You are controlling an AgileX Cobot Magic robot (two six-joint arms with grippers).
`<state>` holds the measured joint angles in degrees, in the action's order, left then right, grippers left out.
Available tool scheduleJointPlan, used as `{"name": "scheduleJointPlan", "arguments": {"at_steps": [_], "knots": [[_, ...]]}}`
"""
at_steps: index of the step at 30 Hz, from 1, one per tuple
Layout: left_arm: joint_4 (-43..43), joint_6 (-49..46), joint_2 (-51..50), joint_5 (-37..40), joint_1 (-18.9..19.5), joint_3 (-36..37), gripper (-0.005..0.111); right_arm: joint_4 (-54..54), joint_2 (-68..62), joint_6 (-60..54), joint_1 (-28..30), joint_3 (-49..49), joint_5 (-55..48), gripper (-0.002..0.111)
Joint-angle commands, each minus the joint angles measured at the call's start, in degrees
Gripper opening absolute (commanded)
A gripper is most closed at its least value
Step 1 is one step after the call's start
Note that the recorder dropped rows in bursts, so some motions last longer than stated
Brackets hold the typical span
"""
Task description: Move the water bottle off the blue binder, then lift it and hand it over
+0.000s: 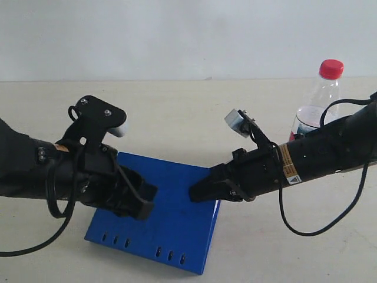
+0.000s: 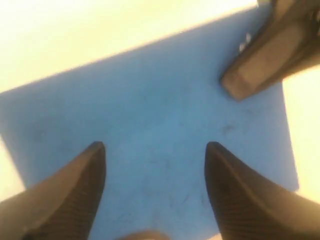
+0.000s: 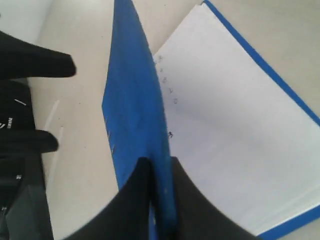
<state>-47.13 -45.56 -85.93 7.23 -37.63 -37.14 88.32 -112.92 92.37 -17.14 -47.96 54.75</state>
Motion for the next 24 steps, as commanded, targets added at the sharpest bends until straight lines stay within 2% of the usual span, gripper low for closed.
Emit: {"name": "scheduleJointPlan", "arguments": {"at_steps": [1, 7, 9, 11, 17, 20, 24], "knots": [[-1.9, 7.2, 1.4, -2.9, -0.2, -0.2, 0.055, -0.8, 0.2, 3.5, 0.0, -0.2, -8.0, 0.0], [-1.9, 14.6, 1.4, -4.8, -0.2, -0.2, 0.047, 3.6, 4.1, 5.3, 0.0, -0.1, -10.4, 0.0], [-1.9, 17.6, 1.4, -4.9, -0.2, -0.2, 0.047, 9.9, 7.2, 9.7, 0.0, -0.1, -15.5, 0.0], [-1.9, 20.4, 1.4, -6.0, -0.2, -0.2, 0.047, 11.6, 9.8, 14.8, 0.1, 0.7, -20.7, 0.0], [-1.9, 20.9, 1.4, -6.8, -0.2, -0.2, 0.047, 11.6, 10.4, 16.1, 0.0, 6.4, -19.0, 0.0], [-1.9, 20.9, 1.4, -6.8, -0.2, -0.2, 0.047, 11.6, 10.4, 12.4, 0.0, 8.9, -16.5, 0.0], [-1.9, 20.9, 1.4, -6.8, -0.2, -0.2, 0.047, 11.6, 10.4, 10.5, 0.0, 7.8, -13.4, 0.001]]}}
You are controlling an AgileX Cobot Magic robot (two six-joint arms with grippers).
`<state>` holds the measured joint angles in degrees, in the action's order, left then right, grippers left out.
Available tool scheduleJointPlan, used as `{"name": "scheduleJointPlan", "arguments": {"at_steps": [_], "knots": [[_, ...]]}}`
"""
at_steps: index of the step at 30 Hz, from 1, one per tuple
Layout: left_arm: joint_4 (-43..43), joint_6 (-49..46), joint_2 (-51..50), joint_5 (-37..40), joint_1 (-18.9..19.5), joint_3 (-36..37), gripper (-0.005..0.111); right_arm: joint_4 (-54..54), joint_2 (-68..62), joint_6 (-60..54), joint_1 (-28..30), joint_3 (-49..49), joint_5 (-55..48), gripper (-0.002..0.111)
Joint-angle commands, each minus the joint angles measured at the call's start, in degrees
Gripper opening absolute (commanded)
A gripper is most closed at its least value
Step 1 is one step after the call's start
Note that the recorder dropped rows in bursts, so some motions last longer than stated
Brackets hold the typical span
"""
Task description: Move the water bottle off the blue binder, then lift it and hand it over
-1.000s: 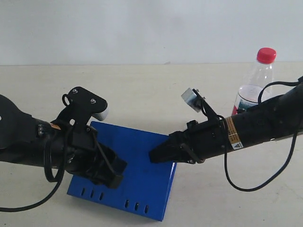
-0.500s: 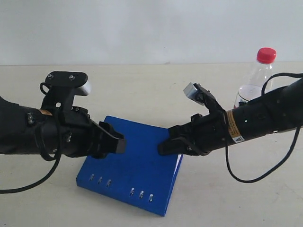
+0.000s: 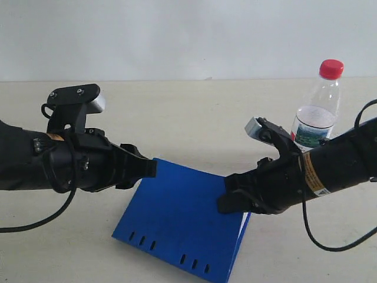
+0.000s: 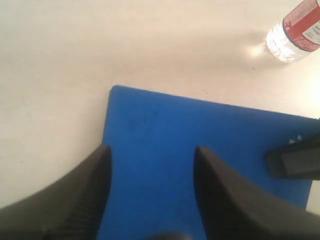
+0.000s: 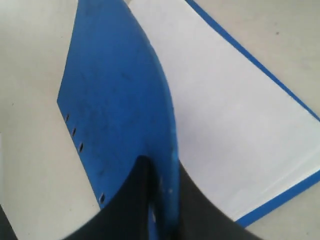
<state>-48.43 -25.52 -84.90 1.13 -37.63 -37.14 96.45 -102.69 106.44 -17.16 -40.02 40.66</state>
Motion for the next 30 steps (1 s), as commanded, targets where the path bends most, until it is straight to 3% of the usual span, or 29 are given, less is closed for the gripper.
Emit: {"name": "scheduleJointPlan", "arguments": {"at_steps": [1, 7, 9, 19, 22, 24, 30], "knots": [[-0.6, 0.8, 0.3, -0.7, -0.2, -0.2, 0.047, 3.5, 0.2, -3.6, 0.0, -0.9, 1.4, 0.003], [-0.6, 0.8, 0.3, 0.6, -0.2, -0.2, 0.047, 3.5, 0.2, -3.0, 0.0, -5.4, 2.5, 0.039], [-0.5, 0.8, 0.3, 2.0, -0.2, -0.2, 0.047, 3.5, 0.2, -1.7, 0.0, -7.0, 2.5, 0.044], [-0.5, 0.6, 0.3, 3.0, -0.2, -0.2, 0.047, 3.5, -0.1, 1.2, 0.0, -12.2, 5.7, 0.043], [-0.5, 0.6, 0.3, 3.0, -0.2, -0.2, 0.047, 3.5, -1.6, 1.6, 0.0, -12.2, 7.3, 0.034], [-0.5, 0.6, 0.3, 3.0, -0.2, -0.2, 0.047, 3.5, -5.1, 1.6, 0.0, -12.2, 8.8, 0.021], [-0.5, 0.6, 0.3, 3.3, -0.2, -0.2, 0.047, 3.5, -8.2, -3.6, 0.0, -12.2, 21.2, 0.032]]}}
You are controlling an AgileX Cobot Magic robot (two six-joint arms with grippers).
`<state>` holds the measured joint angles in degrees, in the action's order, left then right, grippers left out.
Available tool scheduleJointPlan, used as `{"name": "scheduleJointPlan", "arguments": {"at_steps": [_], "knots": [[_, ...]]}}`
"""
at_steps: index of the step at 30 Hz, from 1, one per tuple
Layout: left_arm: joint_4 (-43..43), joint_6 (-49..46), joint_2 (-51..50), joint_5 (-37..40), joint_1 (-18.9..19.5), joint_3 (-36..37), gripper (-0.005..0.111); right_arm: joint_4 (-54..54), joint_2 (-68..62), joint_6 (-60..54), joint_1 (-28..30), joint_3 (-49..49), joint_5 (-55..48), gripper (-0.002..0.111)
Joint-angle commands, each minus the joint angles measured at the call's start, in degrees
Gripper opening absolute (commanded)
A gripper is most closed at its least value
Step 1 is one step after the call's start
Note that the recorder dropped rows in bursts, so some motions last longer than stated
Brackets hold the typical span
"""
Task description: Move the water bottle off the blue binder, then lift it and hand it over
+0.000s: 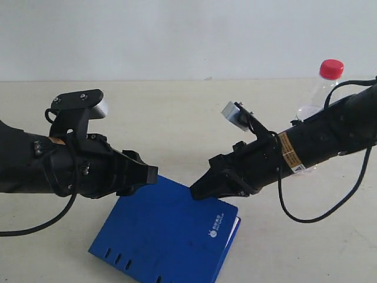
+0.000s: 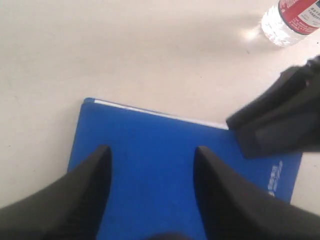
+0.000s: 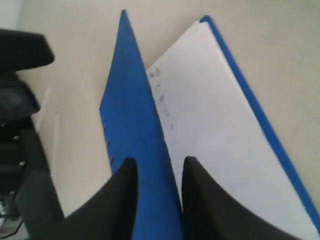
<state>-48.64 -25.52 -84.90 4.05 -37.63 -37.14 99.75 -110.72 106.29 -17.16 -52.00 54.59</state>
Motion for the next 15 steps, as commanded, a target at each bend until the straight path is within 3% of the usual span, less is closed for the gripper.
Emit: {"name": "scheduleJointPlan", "arguments": {"at_steps": [1, 8, 11, 12, 15], "knots": [[-0.3, 0.6, 0.3, 0.3, -0.2, -0.2, 0.047, 0.2, -0.2, -3.8, 0.0, -0.3, 8.4, 0.034], [-0.4, 0.6, 0.3, 0.4, -0.2, -0.2, 0.047, 0.2, -1.3, -1.9, 0.0, -5.3, 15.4, 0.035], [-0.4, 0.6, 0.3, 0.4, -0.2, -0.2, 0.047, 0.2, -1.3, -1.6, 0.0, -6.4, 15.4, 0.005], [-0.4, 0.6, 0.3, 0.4, -0.2, -0.2, 0.047, 0.2, -1.3, -0.5, 0.0, -6.4, 15.4, 0.0], [-0.4, 0.6, 0.3, 0.2, -0.2, -0.2, 0.047, 0.2, -1.3, 0.7, 0.0, -6.4, 15.4, 0.0]]}}
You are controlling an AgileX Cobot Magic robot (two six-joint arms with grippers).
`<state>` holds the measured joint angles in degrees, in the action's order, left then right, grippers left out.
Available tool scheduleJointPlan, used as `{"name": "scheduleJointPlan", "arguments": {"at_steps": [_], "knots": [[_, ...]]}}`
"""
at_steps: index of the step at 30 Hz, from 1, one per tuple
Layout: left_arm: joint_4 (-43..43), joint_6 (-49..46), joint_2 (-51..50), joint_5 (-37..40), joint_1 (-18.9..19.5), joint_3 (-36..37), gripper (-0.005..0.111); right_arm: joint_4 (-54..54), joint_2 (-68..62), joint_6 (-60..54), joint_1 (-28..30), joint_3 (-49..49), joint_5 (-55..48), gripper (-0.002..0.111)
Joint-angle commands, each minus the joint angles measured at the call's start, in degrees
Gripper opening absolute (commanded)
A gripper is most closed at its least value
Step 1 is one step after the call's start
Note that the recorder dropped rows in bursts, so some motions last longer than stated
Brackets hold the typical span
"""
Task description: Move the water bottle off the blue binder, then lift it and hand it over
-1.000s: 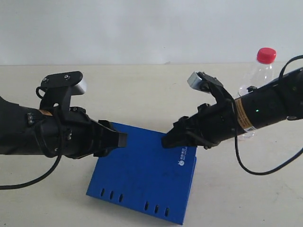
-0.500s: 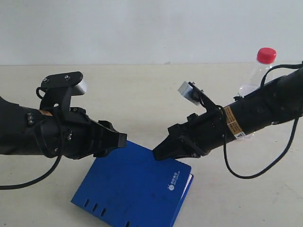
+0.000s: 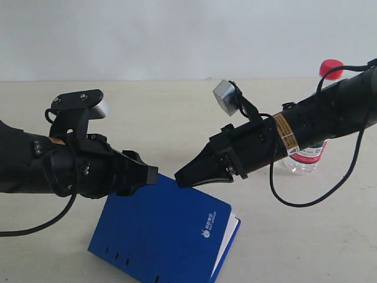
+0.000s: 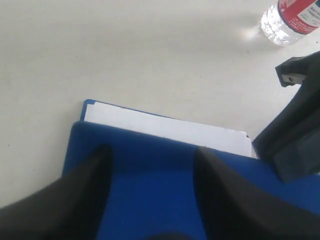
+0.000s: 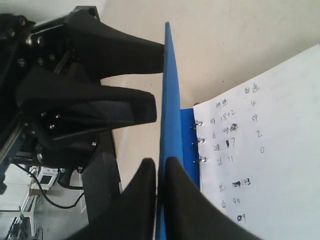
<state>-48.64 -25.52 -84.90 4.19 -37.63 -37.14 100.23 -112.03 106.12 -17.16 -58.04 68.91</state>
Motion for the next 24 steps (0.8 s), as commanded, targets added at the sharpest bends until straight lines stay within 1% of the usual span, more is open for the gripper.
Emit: {"name": "scheduleJointPlan", "arguments": {"at_steps": [1, 4, 6, 9, 12, 18, 24], "knots": [[-0.4, 0.6, 0.3, 0.0, -0.2, -0.2, 0.047, -0.3, 0.0, 1.4, 0.0, -0.4, 1.1, 0.0], [-0.4, 0.6, 0.3, -0.3, -0.2, -0.2, 0.047, -0.3, 0.0, 2.5, 0.0, -0.4, 1.1, 0.0], [-0.4, 0.6, 0.3, -0.3, -0.2, -0.2, 0.047, -0.3, 0.0, 2.8, 0.0, -0.4, 1.1, 0.004], [-0.4, 0.6, 0.3, -0.3, -0.2, -0.2, 0.047, -0.3, -0.1, 3.4, 0.0, -0.4, 1.1, 0.018], [-0.4, 0.6, 0.3, -0.3, -0.2, -0.2, 0.047, -0.3, -0.5, 4.8, 0.0, -0.4, 1.1, 0.029], [-0.4, 0.6, 0.6, -3.7, -0.2, -0.2, 0.047, -0.3, -2.7, 7.2, -0.3, -0.4, 1.1, 0.03], [-0.4, 0.6, 0.8, -4.5, -0.2, -0.2, 0.047, -0.3, -4.5, 6.4, -4.2, -0.4, 1.1, 0.03]]}}
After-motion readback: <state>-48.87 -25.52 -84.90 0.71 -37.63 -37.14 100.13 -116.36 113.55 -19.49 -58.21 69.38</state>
